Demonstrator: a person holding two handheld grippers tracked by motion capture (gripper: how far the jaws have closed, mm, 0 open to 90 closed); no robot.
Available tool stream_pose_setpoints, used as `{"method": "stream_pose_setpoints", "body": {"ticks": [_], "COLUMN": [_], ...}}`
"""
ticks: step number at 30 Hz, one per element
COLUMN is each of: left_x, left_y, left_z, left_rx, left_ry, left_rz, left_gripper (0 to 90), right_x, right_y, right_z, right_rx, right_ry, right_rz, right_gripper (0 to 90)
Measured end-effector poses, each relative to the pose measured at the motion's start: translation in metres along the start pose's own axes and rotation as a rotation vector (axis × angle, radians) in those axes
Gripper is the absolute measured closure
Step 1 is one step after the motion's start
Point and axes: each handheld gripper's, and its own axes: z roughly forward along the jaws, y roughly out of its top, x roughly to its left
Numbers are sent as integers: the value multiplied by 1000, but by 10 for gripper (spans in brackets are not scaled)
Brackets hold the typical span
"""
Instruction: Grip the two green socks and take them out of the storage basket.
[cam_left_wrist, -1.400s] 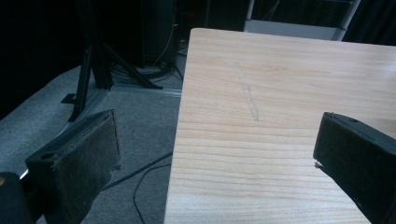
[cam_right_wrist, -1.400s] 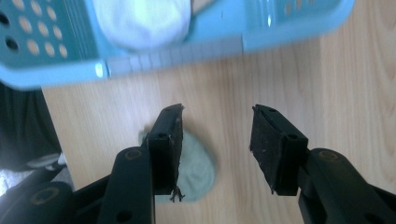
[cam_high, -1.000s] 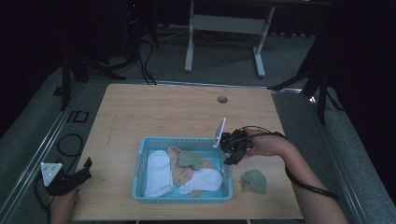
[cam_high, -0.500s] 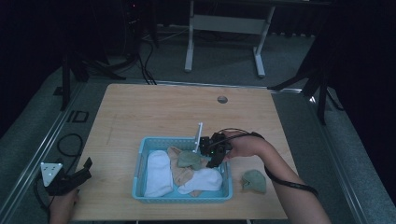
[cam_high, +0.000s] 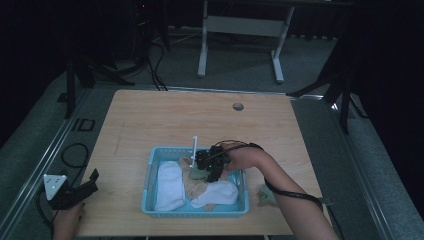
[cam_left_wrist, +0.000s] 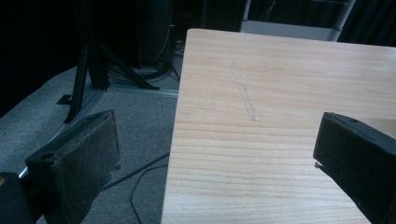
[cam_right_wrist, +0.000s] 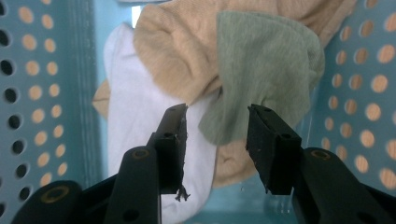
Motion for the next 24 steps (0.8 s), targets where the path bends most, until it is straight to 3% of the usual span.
{"method": "stream_pose_setpoints", "body": {"ticks": [10,12,14,16,24], "left_x": [0,0,0,1,0], "left_y": [0,0,0,0,0], "left_z": [0,0,0,0,0], "left_rx": [1,1,2,4,4], "left_ry": [-6,-8,-9,-8,-6], "left_rz": [-3,-4,-4,-4,-3], "left_gripper": [7,7,7,7,7], "right_x": [-7,-7,-8,-8,-2], "right_y": [7,7,7,7,6], "right_z": [26,27,26,22,0], "right_rx": [54,52,42,45,28], "right_ry": [-10,-18,-30,-36,-51], "right_rz": [12,17,18,16,-2], "right_gripper": [608,694,786,822,848]}}
